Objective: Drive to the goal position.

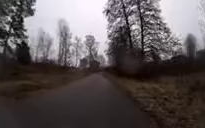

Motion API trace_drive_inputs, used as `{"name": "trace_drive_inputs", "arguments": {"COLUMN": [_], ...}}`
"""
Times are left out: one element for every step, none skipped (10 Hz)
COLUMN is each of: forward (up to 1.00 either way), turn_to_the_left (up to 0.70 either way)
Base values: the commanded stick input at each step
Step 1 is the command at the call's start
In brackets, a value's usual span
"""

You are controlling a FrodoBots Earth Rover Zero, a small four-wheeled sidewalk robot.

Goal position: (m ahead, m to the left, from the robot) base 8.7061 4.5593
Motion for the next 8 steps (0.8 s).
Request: {"name": "trace_drive_inputs", "arguments": {"forward": [0.7,0.7,0.7,0.7,0.7,0.7,0.7,0.7], "turn_to_the_left": [0.0,0.29,0.35,0.35,0.35,0.14,0.0,0.0]}}
